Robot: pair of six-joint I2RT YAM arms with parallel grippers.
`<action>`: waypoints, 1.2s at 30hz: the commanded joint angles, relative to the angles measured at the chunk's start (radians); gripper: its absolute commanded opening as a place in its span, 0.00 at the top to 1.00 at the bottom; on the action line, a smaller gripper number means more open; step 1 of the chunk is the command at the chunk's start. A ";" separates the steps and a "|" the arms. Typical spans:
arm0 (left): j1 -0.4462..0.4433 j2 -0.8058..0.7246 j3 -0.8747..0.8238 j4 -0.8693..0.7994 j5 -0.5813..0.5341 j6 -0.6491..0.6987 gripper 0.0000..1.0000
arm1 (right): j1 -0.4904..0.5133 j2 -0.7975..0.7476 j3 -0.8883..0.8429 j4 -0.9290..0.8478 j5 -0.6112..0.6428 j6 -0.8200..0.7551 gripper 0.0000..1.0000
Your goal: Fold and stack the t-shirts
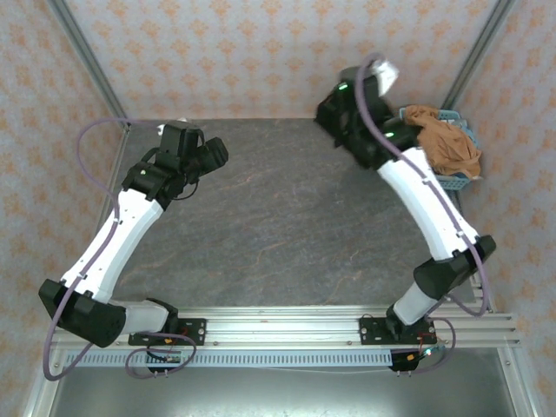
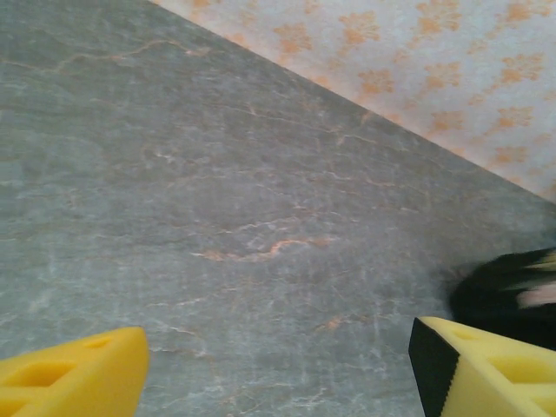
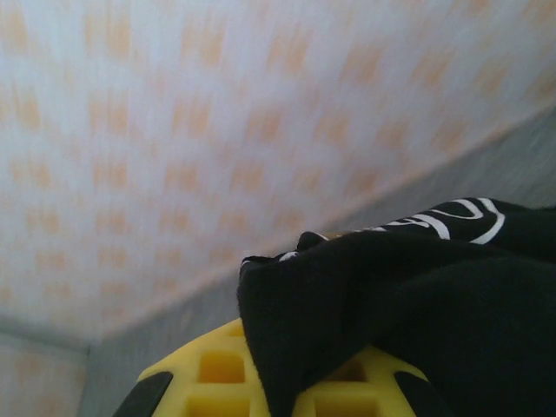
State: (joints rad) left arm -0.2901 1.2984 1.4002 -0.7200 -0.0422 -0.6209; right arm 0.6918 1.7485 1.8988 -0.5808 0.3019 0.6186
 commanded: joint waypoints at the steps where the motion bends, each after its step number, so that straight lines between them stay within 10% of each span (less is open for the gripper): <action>1: 0.016 -0.023 0.007 -0.078 -0.043 0.013 0.19 | 0.072 0.153 0.025 0.001 -0.189 0.111 0.85; 4: 0.020 -0.031 -0.027 -0.091 -0.001 0.023 0.15 | 0.076 0.270 0.114 -0.032 -0.336 0.135 0.52; 8: 0.011 -0.035 -0.092 -0.083 0.100 0.021 0.11 | 0.056 0.266 0.150 -0.086 -0.318 0.053 0.35; 23: -0.327 0.360 -0.049 0.025 0.124 -0.106 0.09 | -0.367 0.057 -0.348 -0.123 -0.406 -0.130 0.34; 36: -0.403 0.879 0.342 -0.036 0.073 -0.109 0.20 | -0.442 0.195 -0.308 -0.125 -0.449 -0.145 0.34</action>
State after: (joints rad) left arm -0.6979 2.1315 1.6779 -0.7147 0.0666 -0.7177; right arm 0.2516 1.9133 1.5471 -0.6815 -0.1398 0.4957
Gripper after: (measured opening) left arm 0.820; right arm 0.659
